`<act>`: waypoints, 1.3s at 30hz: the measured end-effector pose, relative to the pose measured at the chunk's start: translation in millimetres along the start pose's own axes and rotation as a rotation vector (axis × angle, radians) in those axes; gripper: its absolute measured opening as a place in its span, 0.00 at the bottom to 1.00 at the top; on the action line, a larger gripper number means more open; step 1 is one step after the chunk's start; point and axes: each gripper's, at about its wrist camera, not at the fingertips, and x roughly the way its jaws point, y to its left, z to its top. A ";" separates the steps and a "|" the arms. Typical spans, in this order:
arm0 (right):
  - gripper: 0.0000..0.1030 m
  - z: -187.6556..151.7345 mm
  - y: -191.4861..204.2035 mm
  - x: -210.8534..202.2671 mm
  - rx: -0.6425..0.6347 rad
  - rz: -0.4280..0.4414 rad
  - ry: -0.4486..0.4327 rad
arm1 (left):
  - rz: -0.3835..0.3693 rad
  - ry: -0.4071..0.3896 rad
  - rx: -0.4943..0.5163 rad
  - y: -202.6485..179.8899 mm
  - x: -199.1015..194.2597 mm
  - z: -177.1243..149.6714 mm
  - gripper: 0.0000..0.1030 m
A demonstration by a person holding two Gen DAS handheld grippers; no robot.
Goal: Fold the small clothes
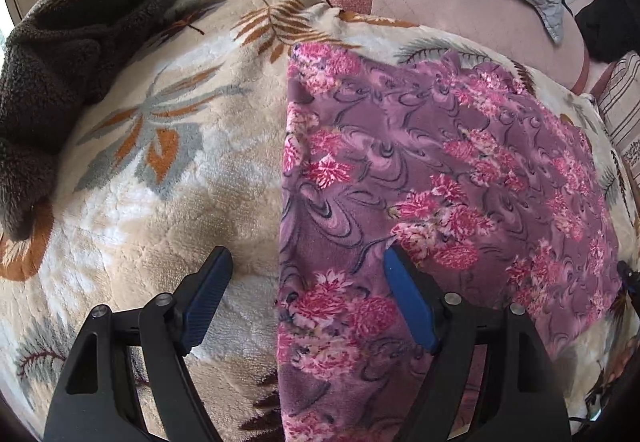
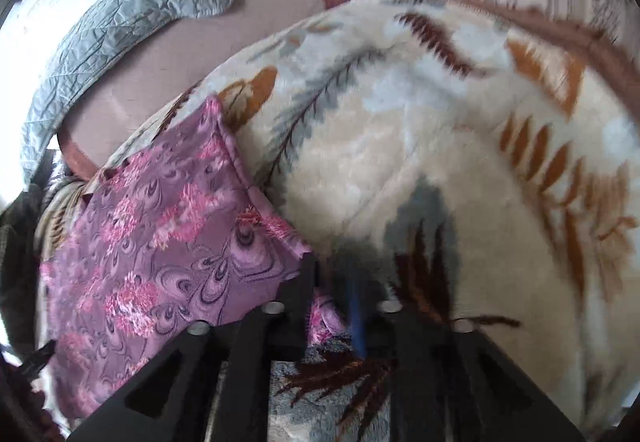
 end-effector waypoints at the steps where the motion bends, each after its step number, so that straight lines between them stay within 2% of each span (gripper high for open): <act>1: 0.20 0.5 4.2 -9.1 -0.002 0.016 -0.042 | -0.012 -0.013 -0.009 1.1 -3.4 0.5 0.76; 2: 0.22 1.2 10.2 -17.4 -0.012 0.046 -0.076 | -0.023 -0.022 -0.020 2.6 -6.4 0.4 0.76; 4: 0.29 1.7 23.8 -22.2 -0.049 0.072 -0.096 | -0.048 -0.031 -0.038 4.9 -9.4 0.9 0.76; 5: 0.30 0.5 30.8 -22.0 -0.076 0.077 -0.098 | -0.055 -0.027 -0.042 5.4 -8.8 0.7 0.76; 6: 0.30 -1.7 38.3 -18.6 -0.107 0.077 -0.090 | -0.052 -0.020 -0.040 4.6 -7.0 0.3 0.76; 8: 0.39 -4.3 46.4 -1.3 -0.142 0.080 -0.038 | -0.024 -0.002 -0.019 0.3 -1.3 -1.4 0.76; 9: 0.42 -9.9 50.8 18.6 -0.165 0.070 0.057 | -0.010 0.003 -0.007 -2.4 1.2 -1.7 0.77; 10: 0.42 -15.7 56.2 24.8 -0.189 0.039 0.082 | 0.002 0.005 0.006 -4.9 3.2 -2.2 0.77; 12: 0.43 -18.0 65.2 17.8 -0.239 -0.002 0.026 | 0.012 0.001 0.012 -7.2 1.9 -2.6 0.77; 14: 0.44 -19.5 75.9 12.0 -0.259 -0.009 0.030 | 0.009 0.003 0.008 -6.9 1.3 -3.3 0.77; 16: 0.43 -24.3 90.2 -0.5 -0.288 0.019 -0.001 | 0.002 0.007 0.002 -5.4 1.0 -3.2 0.77; 19: 0.43 -42.7 123.0 -17.1 -0.401 0.065 -0.021 | -0.009 0.011 -0.008 -3.4 1.1 -1.8 0.77; 26: 0.48 -117.6 211.2 -35.2 -0.751 0.202 0.025 | -0.006 -0.007 -0.025 7.6 -6.7 0.4 0.76; 29: 0.52 -145.6 237.6 -41.5 -0.861 0.264 0.039 | 0.030 -0.044 -0.083 31.1 -16.9 3.7 0.76; 33: 0.55 -187.2 275.3 -48.9 -1.032 0.322 0.042 | 0.072 -0.066 -0.216 74.9 -24.9 5.2 0.76; 37: 0.55 -218.8 302.8 -51.1 -1.182 0.327 0.005 | 0.048 -0.068 -0.320 104.1 -27.4 2.8 0.76; 39: 0.55 -230.7 316.7 -47.6 -1.238 0.298 -0.012 | 0.032 -0.065 -0.356 112.1 -26.7 1.8 0.76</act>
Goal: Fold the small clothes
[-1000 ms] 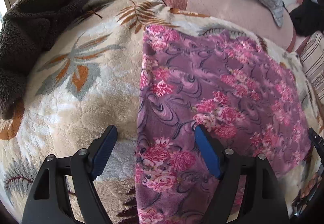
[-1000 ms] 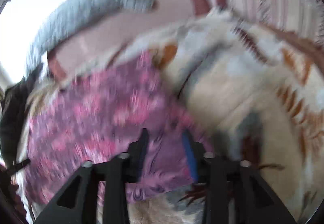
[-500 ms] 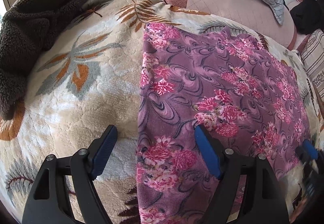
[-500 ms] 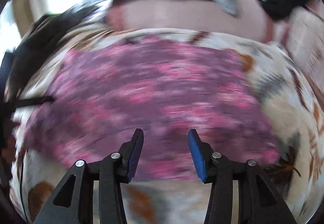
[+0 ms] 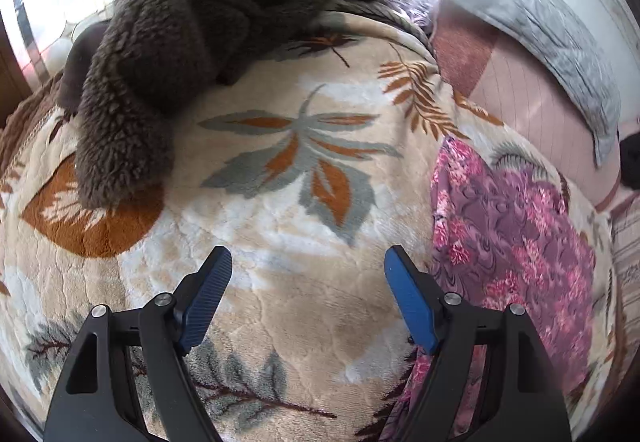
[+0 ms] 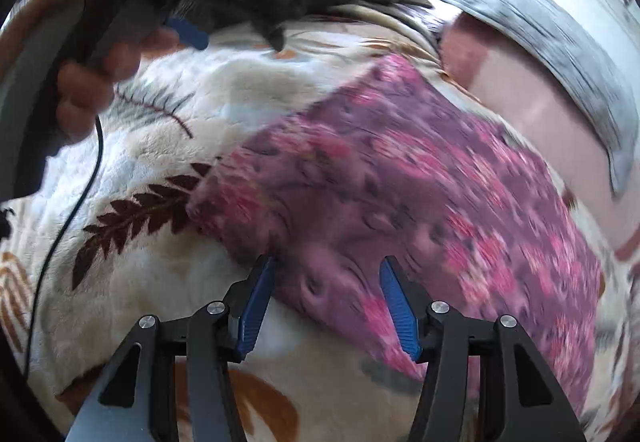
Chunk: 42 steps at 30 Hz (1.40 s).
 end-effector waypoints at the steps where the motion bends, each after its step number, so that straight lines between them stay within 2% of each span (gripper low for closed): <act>1: 0.55 3.5 4.2 2.6 -0.018 -0.021 -0.003 | -0.004 0.003 -0.009 1.5 0.6 0.3 0.76; 4: 0.56 17.9 11.9 7.1 -0.046 -0.059 -0.001 | -0.006 0.014 -0.025 5.5 3.0 0.4 0.76; 8: 0.56 21.5 13.3 -6.5 -0.015 0.014 0.007 | 0.001 0.022 -0.040 8.5 5.2 1.8 0.76; 9: 0.58 17.3 14.5 -13.2 -0.014 0.038 0.006 | -0.001 0.023 -0.044 9.6 5.5 2.1 0.76; 10: 0.65 12.9 16.4 -18.0 -0.020 0.060 0.008 | -0.003 0.024 -0.046 10.1 5.3 1.9 0.76; 12: 0.67 0.2 27.6 -25.5 -0.059 0.082 0.005 | -0.011 0.027 -0.049 9.3 5.6 1.2 0.76; 15: 0.67 -3.2 50.4 -16.0 -0.189 -0.027 0.000 | -0.007 0.035 -0.026 3.2 7.2 -0.5 0.76; 18: 0.67 9.4 62.4 -5.3 -0.251 -0.136 -0.050 | 0.009 0.038 0.005 -2.0 6.2 -3.1 0.76; 21: 0.64 23.1 65.6 7.7 -0.291 -0.215 -0.065 | -0.043 0.055 -0.025 2.8 5.1 -1.8 0.76; 23: 0.49 26.3 62.5 11.6 -0.301 -0.232 -0.081 | -0.110 0.095 -0.056 5.4 9.1 0.4 0.76; 24: 0.18 27.5 59.4 12.5 -0.302 -0.244 -0.088 | -0.137 0.114 -0.056 3.7 11.2 2.0 0.76; 25: 0.07 29.2 55.3 12.6 -0.301 -0.257 -0.092 | -0.178 0.145 -0.043 -0.8 14.6 6.3 0.76; 29: 0.06 28.5 30.7 -9.0 -0.214 -0.266 -0.189 | -0.303 0.218 0.052 -31.1 20.7 23.7 0.76; 33: 0.06 20.4 14.4 -36.4 -0.172 -0.294 -0.289 | -0.428 0.391 0.109 -73.7 49.3 36.7 0.76; 36: 0.06 16.9 5.1 -44.9 -0.140 -0.279 -0.307 | -0.409 0.498 0.111 -97.3 73.6 36.4 0.76; 38: 0.06 14.9 0.9 -46.6 -0.121 -0.266 -0.310 | -0.390 0.543 0.098 -108.0 86.3 35.0 0.76; 42: 0.06 11.4 -7.8 -49.2 -0.082 -0.230 -0.316 | -0.350 0.541 0.090 -121.3 86.4 37.3 0.77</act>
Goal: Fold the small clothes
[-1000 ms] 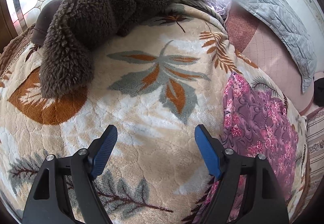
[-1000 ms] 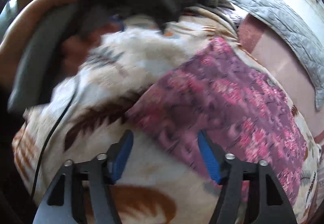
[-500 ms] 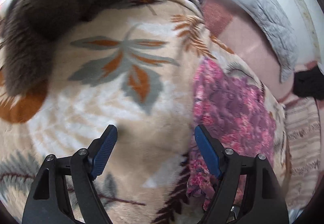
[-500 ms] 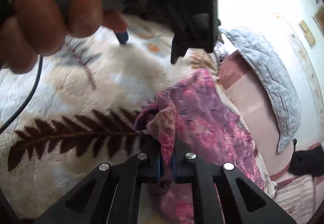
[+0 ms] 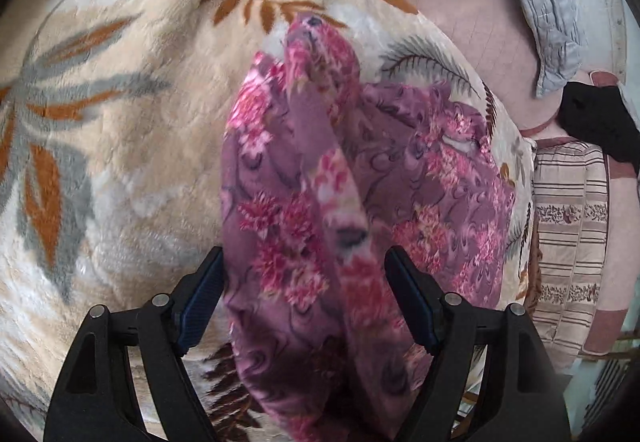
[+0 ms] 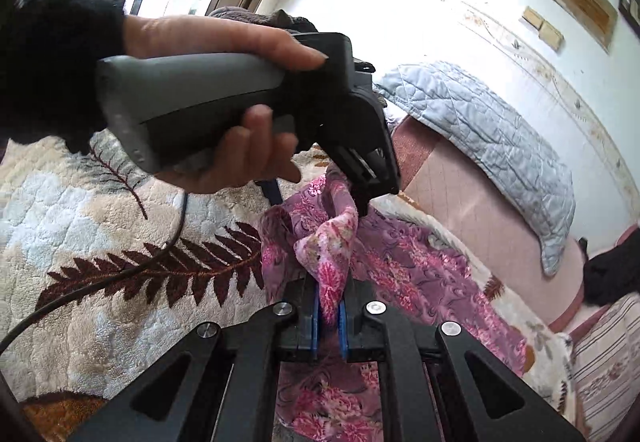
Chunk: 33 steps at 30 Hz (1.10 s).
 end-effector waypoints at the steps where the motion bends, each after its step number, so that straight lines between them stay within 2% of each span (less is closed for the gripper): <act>1: 0.06 -2.2 -4.2 1.3 0.010 0.006 -0.004 | 0.010 -0.001 0.006 -2.4 0.8 -0.1 0.76; 2: 0.06 -2.7 -6.7 -0.2 0.021 0.011 -0.010 | 0.020 -0.002 0.011 -4.8 1.9 0.2 0.74; 3: 0.06 -4.1 -8.5 -1.1 0.030 0.015 -0.014 | 0.024 0.002 0.018 -7.4 4.4 1.3 0.60; 4: 0.06 -4.3 -8.9 -3.2 0.040 0.020 -0.019 | 0.030 0.009 0.024 -8.7 6.6 2.2 0.42; 5: 0.06 -5.0 -10.8 -5.2 0.052 0.021 -0.025 | 0.040 0.012 0.027 -9.6 7.5 2.6 0.32; 6: 0.06 -6.2 -13.9 -7.2 0.065 0.025 -0.030 | 0.037 0.014 0.025 -8.9 7.1 3.7 0.16; 7: 0.06 -7.5 -16.9 -8.8 0.077 0.026 -0.031 | 0.031 0.012 0.018 -7.9 5.9 5.0 0.13; 12: 0.06 -15.7 -40.4 -20.2 0.165 0.037 -0.060 | 0.002 -0.047 0.014 -16.5 -13.4 4.1 0.10; 20: 0.06 -37.0 -96.2 -49.1 0.395 0.034 -0.109 | -0.031 -0.122 0.117 -84.5 -37.3 -6.2 0.09; 29: 0.06 -91.3 -171.0 -69.1 0.740 0.057 -0.141 | 0.010 -0.133 0.220 -166.1 -26.0 -13.9 0.09; 33: 0.06 -124.4 -198.1 -60.4 0.906 0.078 -0.108 | 0.059 -0.118 0.266 -201.6 -8.0 -15.8 0.09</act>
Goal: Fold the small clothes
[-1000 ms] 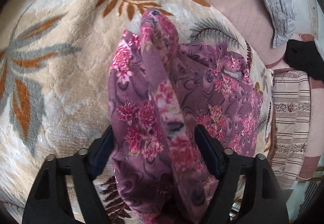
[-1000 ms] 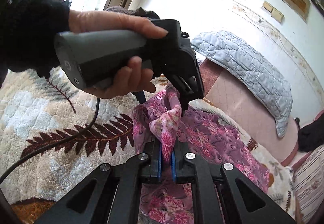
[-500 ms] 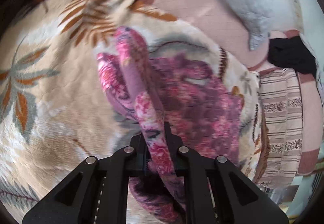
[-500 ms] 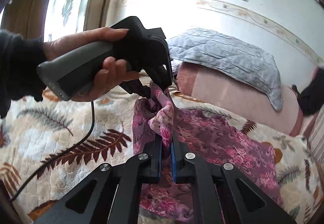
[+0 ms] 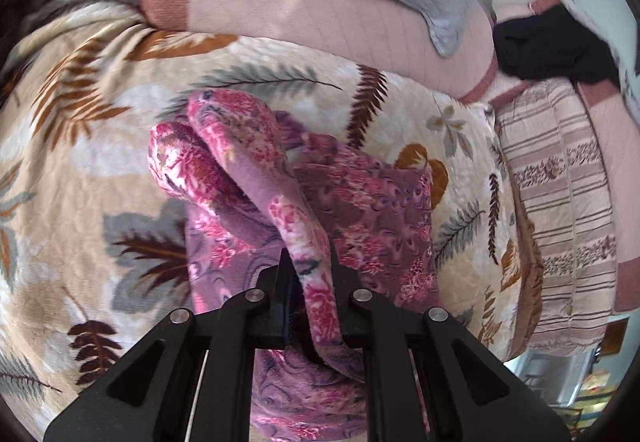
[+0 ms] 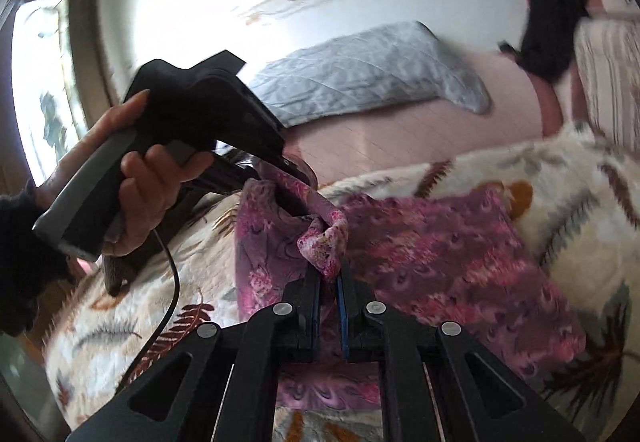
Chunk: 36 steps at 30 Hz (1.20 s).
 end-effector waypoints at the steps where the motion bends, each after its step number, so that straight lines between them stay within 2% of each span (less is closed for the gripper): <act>1: 0.06 0.9 -9.7 0.5 0.043 0.006 0.007 | 0.009 0.002 0.009 -7.1 3.8 1.1 0.09; 6: 0.06 7.2 -54.3 -6.6 0.221 0.011 -0.005 | 0.020 0.008 0.041 -46.7 24.6 7.4 0.09; 13: 0.06 1.0 -117.1 -19.1 0.503 -0.002 -0.007 | 0.069 0.059 0.106 -108.1 72.0 9.2 0.09; 20: 0.06 -21.7 -168.0 -19.7 0.766 0.002 0.035 | 0.177 0.114 0.163 -149.3 128.9 4.5 0.09; 23: 0.06 -33.8 -187.1 -11.2 0.859 -0.007 0.082 | 0.198 0.123 0.164 -155.7 145.1 1.1 0.15; 25: 0.09 -44.5 -196.2 -2.3 0.918 -0.025 0.133 | 0.175 0.107 0.165 -159.1 142.6 -0.6 0.23; 27: 0.11 -54.3 -201.9 4.5 0.966 -0.040 0.175 | 0.111 0.094 0.169 -161.2 130.3 0.0 0.31; 29: 0.12 -55.1 -201.0 4.5 0.970 -0.048 0.179 | 0.073 0.049 0.164 -157.6 111.1 1.7 0.35; 31: 0.14 -49.3 -194.6 -1.7 0.929 -0.090 0.171 | 0.067 -0.014 0.156 -147.1 89.0 2.3 0.49; 33: 0.18 -40.4 -187.0 -17.0 0.890 -0.137 0.107 | 0.086 -0.078 0.133 -126.7 68.7 0.9 0.53; 36: 0.34 -18.7 -178.4 -50.6 0.833 -0.192 -0.065 | 0.116 -0.119 0.048 -77.1 48.8 -4.2 0.54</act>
